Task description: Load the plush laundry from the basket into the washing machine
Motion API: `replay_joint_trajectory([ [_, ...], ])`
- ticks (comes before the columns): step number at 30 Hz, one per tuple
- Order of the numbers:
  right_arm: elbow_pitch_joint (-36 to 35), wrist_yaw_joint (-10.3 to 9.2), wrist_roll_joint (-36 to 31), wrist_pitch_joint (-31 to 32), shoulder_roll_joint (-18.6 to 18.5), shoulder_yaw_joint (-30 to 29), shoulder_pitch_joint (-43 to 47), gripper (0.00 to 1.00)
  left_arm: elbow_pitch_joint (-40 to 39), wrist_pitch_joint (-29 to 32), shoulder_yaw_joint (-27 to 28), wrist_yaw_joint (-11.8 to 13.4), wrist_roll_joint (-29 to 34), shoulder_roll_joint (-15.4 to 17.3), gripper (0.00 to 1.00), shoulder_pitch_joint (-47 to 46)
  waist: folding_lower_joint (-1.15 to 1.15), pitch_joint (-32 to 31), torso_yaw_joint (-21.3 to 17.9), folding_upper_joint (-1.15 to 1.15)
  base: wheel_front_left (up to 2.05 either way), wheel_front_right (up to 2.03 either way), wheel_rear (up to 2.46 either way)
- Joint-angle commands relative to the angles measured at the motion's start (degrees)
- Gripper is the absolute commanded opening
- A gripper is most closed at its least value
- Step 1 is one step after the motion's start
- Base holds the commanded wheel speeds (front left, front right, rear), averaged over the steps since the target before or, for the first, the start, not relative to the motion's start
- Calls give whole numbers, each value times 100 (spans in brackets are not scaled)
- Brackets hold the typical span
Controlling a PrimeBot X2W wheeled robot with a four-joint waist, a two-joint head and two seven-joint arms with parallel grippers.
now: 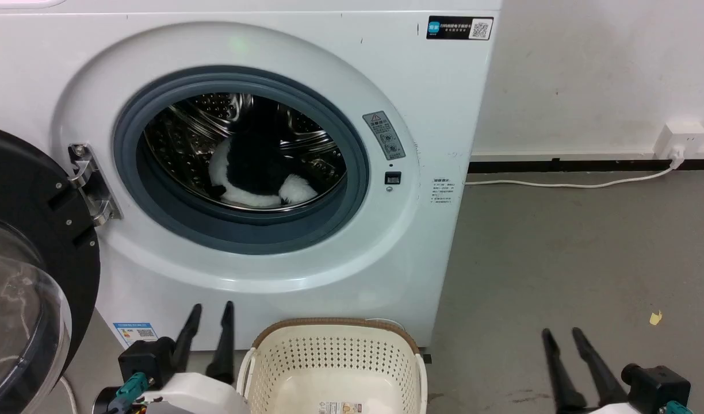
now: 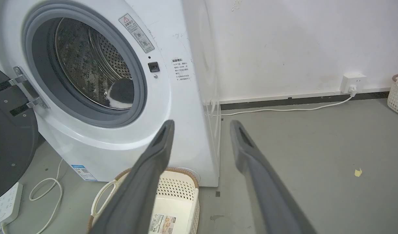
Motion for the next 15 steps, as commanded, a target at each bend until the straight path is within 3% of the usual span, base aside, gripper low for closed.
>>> replay_joint_trajectory([
  [1, -1, 0, -2, 1, 0, 0, -1, 0, -2, 2, 3, -1, 4, -2, 0, 1, 0, 1, -1, 0, 0, 0, 0],
  [15, -72, 0, -125, 94, 2, -8, -52, 0, -104, 130, 180, -84, 299, -136, 0, 34, 0, 47, -43, 0, 0, 0, 0],
])
